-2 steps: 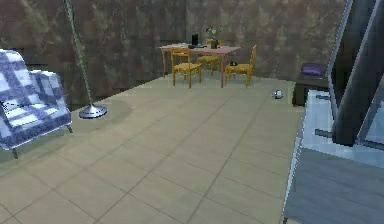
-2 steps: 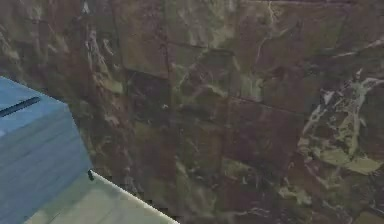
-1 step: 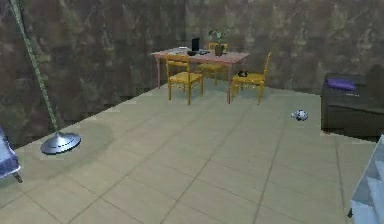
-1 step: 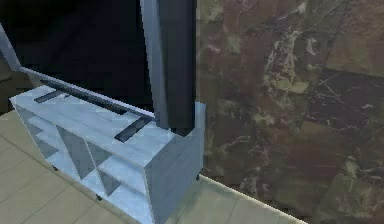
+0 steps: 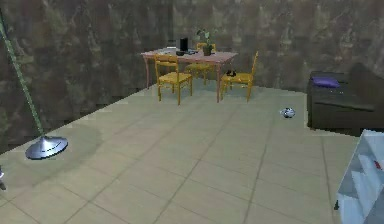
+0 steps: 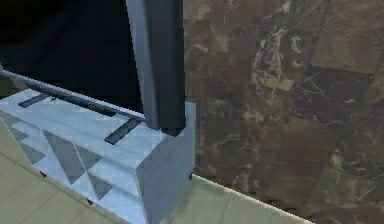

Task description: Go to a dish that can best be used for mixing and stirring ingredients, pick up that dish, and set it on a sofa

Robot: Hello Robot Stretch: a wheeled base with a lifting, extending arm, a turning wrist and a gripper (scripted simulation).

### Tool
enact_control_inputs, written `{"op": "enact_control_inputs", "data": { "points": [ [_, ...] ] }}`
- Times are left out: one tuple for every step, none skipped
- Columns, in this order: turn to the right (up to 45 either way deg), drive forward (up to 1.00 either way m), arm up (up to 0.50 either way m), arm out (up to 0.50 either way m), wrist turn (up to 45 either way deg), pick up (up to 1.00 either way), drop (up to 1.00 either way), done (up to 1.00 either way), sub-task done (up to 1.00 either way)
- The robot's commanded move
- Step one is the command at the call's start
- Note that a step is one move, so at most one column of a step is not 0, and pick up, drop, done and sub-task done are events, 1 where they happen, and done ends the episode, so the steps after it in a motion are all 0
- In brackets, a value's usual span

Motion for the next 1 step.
{"op": "enact_control_inputs", "data": {
  "points": [
    [0.0,1.00,0.00,0.00,0.0,0.00,0.00,0.00,0.00]
  ]
}}
